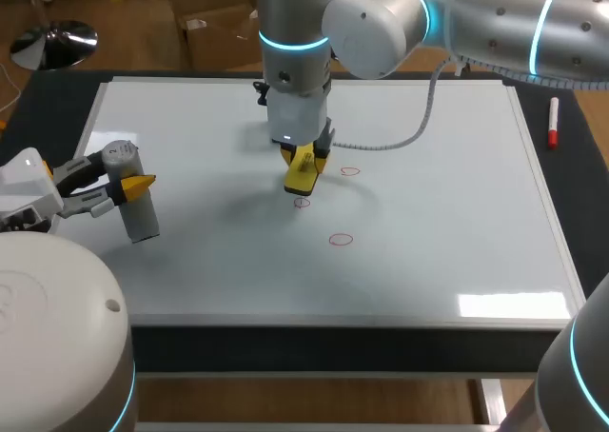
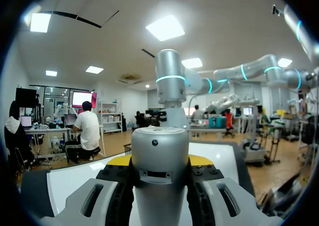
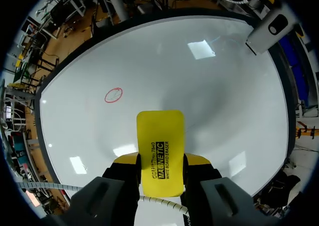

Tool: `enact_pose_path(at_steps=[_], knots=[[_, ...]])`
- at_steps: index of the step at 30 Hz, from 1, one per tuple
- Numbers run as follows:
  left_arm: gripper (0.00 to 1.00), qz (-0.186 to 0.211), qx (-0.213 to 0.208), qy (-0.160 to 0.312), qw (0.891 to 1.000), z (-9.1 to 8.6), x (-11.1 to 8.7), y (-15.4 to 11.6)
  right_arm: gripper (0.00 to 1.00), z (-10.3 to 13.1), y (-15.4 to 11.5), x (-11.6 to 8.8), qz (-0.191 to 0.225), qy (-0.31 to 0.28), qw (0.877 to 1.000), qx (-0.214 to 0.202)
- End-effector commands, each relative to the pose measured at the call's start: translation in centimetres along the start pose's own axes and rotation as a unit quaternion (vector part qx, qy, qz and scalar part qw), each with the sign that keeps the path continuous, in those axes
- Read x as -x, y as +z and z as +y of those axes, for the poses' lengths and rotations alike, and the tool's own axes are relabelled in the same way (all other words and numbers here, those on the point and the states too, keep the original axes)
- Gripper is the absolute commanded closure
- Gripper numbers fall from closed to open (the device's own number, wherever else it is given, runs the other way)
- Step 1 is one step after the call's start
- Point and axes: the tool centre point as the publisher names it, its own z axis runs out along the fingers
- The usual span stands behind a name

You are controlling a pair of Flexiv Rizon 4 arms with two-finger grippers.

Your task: Pick up the inspection probe, press it on each red-marked spot on the whiteboard one by one, put down the probe, pick up the eraser, and wipe off all the red marks.

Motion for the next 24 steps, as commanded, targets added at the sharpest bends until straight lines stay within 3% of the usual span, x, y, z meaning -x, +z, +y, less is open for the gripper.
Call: enact_pose_path(at_steps=[1,10,24], knots=[[1.0,0.0,-0.001,0.0,1.0,-0.1,0.0,0.0,1.0,0.7,1.0,1.6,0.014,-0.015,1.0,0.002],[1.0,0.0,-0.001,0.0,1.0,-0.1,0.0,0.0,1.0,2.1,2.5,3.2,0.011,-0.036,0.999,0.009],[1.0,0.0,-0.001,0.0,1.0,-0.1,0.0,0.0,1.0,2.1,4.4,4.7,0.016,-0.058,0.998,0.011]])
